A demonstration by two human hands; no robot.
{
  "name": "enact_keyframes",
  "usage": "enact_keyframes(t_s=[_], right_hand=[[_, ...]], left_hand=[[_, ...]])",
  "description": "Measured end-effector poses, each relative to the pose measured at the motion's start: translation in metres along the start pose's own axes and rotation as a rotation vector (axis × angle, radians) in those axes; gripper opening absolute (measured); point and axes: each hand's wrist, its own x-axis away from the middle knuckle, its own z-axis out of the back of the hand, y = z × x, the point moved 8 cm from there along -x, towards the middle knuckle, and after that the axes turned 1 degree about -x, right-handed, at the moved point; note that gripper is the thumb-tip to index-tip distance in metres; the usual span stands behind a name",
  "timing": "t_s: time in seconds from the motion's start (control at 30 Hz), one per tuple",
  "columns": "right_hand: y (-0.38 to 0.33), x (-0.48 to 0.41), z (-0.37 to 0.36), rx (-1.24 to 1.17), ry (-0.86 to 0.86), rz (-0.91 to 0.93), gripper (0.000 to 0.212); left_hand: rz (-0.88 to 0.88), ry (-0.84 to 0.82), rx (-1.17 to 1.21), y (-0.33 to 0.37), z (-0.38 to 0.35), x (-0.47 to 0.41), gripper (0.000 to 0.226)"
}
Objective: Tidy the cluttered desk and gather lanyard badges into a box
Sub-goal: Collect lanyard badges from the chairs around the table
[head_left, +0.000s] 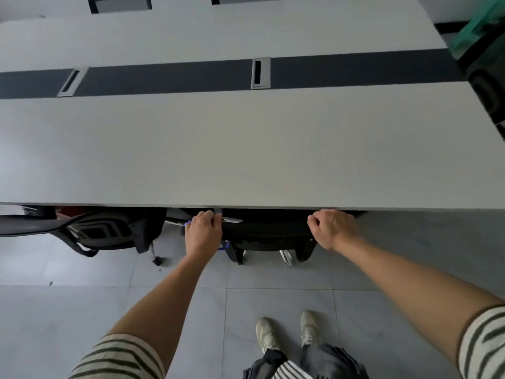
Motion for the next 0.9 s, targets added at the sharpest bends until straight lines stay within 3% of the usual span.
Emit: enact_keyframes(t_s=[0.3,0.53,0.73,0.9], right_hand=[[-0.021,-0.009,-0.004,-0.055,-0.059,-0.009,0.042],[-0.045,-0.026,0.002,-0.018,-0.315,0.039,0.02],[-0.18,-0.046,0.036,-0.064,-0.292,0.273,0.024],[-0.307,-0.042,0.036,-0.105,-0.31,0.439,0.02]], left_hand=[[0.292,0.186,0.57,-0.017,0.069,0.006,0.038],[0.315,0.42,0.798,-0.046,0.164,0.043,0.04],[0.383,0.646,0.892,-0.109,0.251,0.09,0.032],[0.46,0.728,0.918,-0.19,0.288,0.128,0.033]])
